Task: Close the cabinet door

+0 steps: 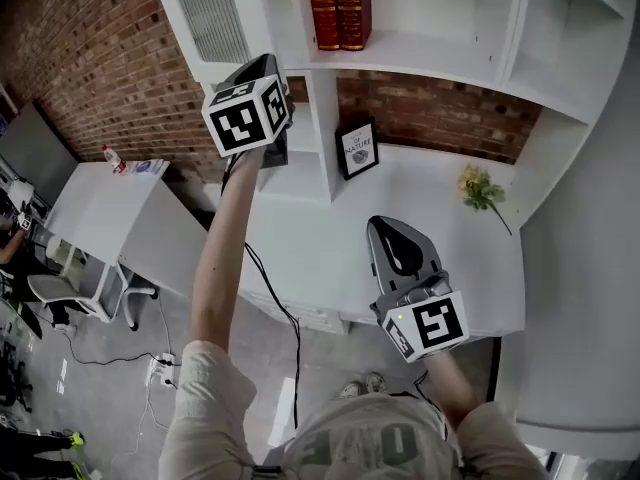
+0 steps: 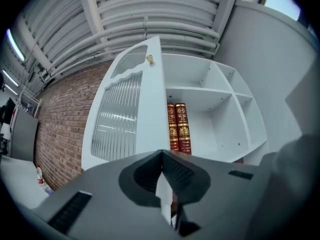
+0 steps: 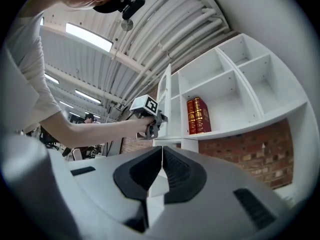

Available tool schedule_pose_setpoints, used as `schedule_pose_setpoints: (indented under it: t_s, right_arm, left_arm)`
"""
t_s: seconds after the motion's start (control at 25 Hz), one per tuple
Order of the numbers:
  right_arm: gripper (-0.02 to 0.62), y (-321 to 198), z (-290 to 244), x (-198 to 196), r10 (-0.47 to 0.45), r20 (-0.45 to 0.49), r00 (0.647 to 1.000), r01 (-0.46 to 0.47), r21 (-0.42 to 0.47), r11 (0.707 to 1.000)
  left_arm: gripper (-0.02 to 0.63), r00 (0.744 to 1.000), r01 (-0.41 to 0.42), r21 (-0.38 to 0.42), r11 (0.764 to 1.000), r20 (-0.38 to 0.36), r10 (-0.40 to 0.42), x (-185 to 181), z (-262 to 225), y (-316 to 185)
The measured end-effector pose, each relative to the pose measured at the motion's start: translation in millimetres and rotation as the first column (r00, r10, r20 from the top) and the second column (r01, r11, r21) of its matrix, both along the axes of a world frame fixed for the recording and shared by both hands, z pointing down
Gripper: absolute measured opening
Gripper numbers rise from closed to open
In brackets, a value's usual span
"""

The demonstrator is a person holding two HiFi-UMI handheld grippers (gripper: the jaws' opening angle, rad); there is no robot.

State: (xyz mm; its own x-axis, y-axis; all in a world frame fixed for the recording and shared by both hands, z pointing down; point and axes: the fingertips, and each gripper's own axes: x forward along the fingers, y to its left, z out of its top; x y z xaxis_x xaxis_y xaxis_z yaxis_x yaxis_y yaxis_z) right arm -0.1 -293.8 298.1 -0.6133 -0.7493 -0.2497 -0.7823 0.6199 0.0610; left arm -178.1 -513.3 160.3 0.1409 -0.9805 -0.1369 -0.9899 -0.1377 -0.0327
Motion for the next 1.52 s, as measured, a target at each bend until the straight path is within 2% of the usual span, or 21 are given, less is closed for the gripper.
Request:
schedule_pose_setpoints:
  t_s: [0.12, 0.28, 0.4, 0.76, 0.96, 1.52]
  right_arm:
    - [0.017, -11, 3, 12, 0.025, 0.018, 1.0, -0.024, -0.023, 0.999]
    - [0.017, -13, 2, 10, 0.066, -0.061, 0.996, -0.064, 0.043, 0.997]
    - [0.017, -15, 1, 8, 0.072, -0.086, 0.994, -0.067, 0.066, 0.996]
    - [0.017, -36, 15, 22, 0.102, -0.099, 0.99, -0.098, 0.048, 0.994]
    - [0.017, -49, 21, 26, 0.108, -0.108, 0.988, -0.105, 0.041, 0.994]
    - [0.017, -76, 24, 35, 0.125, -0.103, 0.987, -0.122, 0.031, 0.992]
  left_arm:
    - [0.012, 1.0, -0.001, -0.003, 1.0, 0.019, 0.001, 5, -4, -8]
    - [0.012, 1.0, -0.009, -0.007, 1.0, 0.026, 0.009, 12, -3, -21]
    - [0.012, 1.0, -0.009, -0.006, 1.0, 0.028, 0.009, 15, -4, -31]
    - [0.012, 0.999, -0.023, -0.028, 0.999, 0.041, 0.024, 26, 1, -60]
    - [0.012, 0.998, -0.007, -0.008, 1.0, 0.062, 0.007, 29, 1, -75]
    - [0.012, 0.999, -0.018, 0.005, 1.0, 0.029, 0.017, 33, -1, -96]
